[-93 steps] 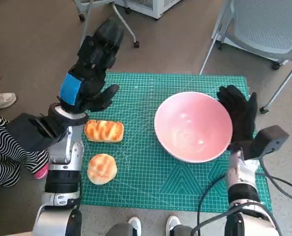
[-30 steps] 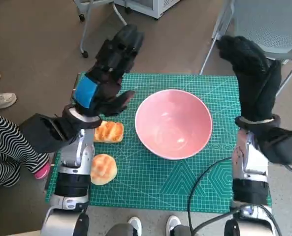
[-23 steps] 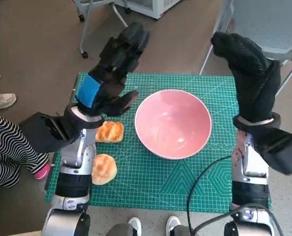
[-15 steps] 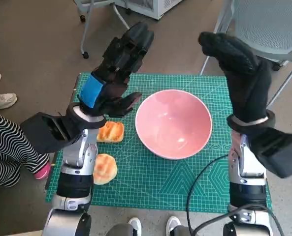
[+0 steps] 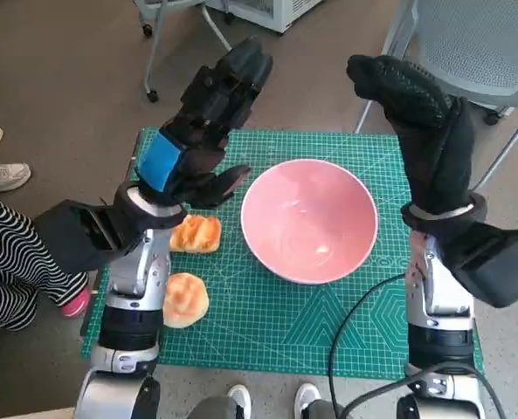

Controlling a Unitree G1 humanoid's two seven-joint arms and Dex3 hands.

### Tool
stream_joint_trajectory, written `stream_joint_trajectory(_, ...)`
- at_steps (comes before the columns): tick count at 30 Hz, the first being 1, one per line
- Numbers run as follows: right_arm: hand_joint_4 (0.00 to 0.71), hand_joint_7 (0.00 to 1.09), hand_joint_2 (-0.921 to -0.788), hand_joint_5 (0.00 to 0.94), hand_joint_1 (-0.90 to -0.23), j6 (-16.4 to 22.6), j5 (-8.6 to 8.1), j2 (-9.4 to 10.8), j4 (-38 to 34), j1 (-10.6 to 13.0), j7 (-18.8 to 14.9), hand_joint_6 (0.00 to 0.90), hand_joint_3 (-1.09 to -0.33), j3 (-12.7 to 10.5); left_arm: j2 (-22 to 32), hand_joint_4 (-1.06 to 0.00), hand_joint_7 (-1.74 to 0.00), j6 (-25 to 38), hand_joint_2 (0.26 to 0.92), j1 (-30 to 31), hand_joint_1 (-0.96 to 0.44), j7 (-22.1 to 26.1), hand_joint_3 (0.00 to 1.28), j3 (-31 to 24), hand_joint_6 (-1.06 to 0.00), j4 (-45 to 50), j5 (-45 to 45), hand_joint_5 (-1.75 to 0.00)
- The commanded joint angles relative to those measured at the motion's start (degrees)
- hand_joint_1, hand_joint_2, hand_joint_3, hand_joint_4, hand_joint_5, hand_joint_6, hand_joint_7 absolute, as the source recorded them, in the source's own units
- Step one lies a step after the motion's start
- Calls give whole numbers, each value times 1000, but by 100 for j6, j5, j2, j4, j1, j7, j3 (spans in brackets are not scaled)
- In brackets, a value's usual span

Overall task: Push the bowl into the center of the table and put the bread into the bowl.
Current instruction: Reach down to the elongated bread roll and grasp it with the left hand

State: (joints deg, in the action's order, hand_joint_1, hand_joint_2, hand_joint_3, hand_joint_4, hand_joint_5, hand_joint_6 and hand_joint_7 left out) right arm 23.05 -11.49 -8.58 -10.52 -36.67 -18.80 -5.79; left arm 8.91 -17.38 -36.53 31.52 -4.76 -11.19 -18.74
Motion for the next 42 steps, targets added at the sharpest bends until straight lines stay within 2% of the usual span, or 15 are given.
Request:
stream_joint_trajectory(1, 195, 688, -921, 23, -740, -117, 31, 23, 54, 189, 72, -1, -682, 32, 702, -28, -333, -285, 921, -25, -673, 22, 401, -235, 1, 84, 441, -11)
stream_joint_trajectory(3, 196, 688, -921, 23, -740, -126, 20, 22, 80, 206, 77, -1, -681, 31, 1190, -39, -340, -365, 921, -68, -693, -9, 392, -295, 1, 129, 895, -16)
stream_joint_trajectory(6, 197, 691, -921, 23, -741, -116, -3, 13, 93, 233, 72, -1, -679, 11, 1962, -51, -346, -68, 921, -66, -713, 98, 363, -346, 1, 407, 1391, -20)
stream_joint_trajectory(9, 197, 687, -921, 21, -733, -104, -14, 4, 99, 248, 72, -1, -677, -6, 2635, -75, -342, 333, 911, -97, -681, 405, 200, -371, -23, 612, 1571, -14)
stream_joint_trajectory(12, 198, 682, -921, 21, -721, -72, 7, -6, 76, 247, 89, -1, -676, -24, 3205, -78, -337, 650, 912, -76, -659, 679, 108, -360, -31, 821, 1749, -5)
stream_joint_trajectory(15, 201, 664, -921, 21, -707, -42, 21, -11, 44, 241, 101, -1, -684, -37, 3556, -84, -341, 982, 876, -8, -615, 815, 40, -336, -50, 1045, 1862, -4)
stream_joint_trajectory(22, 200, 626, -921, 17, -689, 37, 10, 3, -102, 187, 106, -1, -697, -50, 3898, -113, -276, 1365, 794, 234, -524, 984, 3, -244, -119, 1303, 1864, -6)
stream_joint_trajectory(27, 198, 613, -921, 15, -686, 69, 9, 18, -138, 175, 106, -1, -701, -39, 3998, -127, -217, 1597, 769, 356, -462, 1077, 1, -173, -155, 1418, 1888, -3)
stream_joint_trajectory(35, 195, 606, -921, 12, -693, 60, -48, 21, -165, 149, 70, -1, -706, -41, 4099, -131, -136, 1916, 761, 538, -412, 1166, 1, 90, -186, 1493, 2188, 0)
stream_joint_trajectory(42, 193, 600, -921, 10, -695, 52, -110, 13, -179, 142, 23, -1, -706, -50, 4162, -131, -82, 2148, 768, 634, -436, 1101, 2, 502, -212, 1701, 2870, 0)
